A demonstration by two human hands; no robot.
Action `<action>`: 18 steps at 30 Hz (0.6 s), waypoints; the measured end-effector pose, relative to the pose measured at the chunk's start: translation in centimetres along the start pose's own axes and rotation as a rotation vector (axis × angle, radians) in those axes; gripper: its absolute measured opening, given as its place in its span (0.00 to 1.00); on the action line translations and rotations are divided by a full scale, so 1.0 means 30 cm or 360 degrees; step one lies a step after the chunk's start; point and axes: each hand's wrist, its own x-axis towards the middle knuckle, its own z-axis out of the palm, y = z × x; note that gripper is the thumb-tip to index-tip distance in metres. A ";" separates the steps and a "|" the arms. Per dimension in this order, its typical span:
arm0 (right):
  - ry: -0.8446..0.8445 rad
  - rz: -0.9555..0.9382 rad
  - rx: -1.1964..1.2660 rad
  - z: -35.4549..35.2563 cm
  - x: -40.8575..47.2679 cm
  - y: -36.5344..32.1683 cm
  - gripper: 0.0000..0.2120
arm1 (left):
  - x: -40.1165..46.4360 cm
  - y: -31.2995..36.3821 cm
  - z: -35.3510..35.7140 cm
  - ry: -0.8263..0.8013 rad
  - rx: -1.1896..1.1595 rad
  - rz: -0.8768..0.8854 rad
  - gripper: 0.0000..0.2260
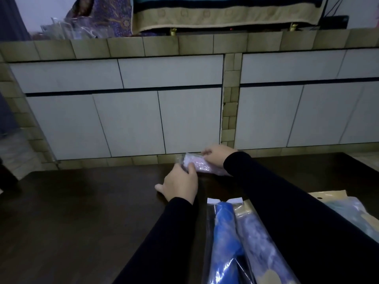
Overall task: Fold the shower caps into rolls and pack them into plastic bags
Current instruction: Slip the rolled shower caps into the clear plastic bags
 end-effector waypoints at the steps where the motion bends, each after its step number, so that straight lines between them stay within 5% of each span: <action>1: -0.0007 -0.0012 0.0038 0.002 -0.002 0.000 0.19 | 0.001 0.000 -0.004 -0.0015 -0.0041 0.0005 0.12; 6: 0.0015 -0.0093 0.0276 -0.002 -0.045 0.018 0.21 | 0.007 -0.008 -0.010 0.0035 -0.0321 0.0093 0.08; 11: 0.0228 -0.0229 0.0633 -0.035 -0.117 0.006 0.24 | -0.006 0.026 -0.062 0.0049 -0.1311 0.0288 0.04; 18: 0.0803 -0.0505 0.1127 -0.127 -0.329 -0.050 0.24 | -0.069 0.160 -0.325 -0.0191 -0.1457 0.0791 0.05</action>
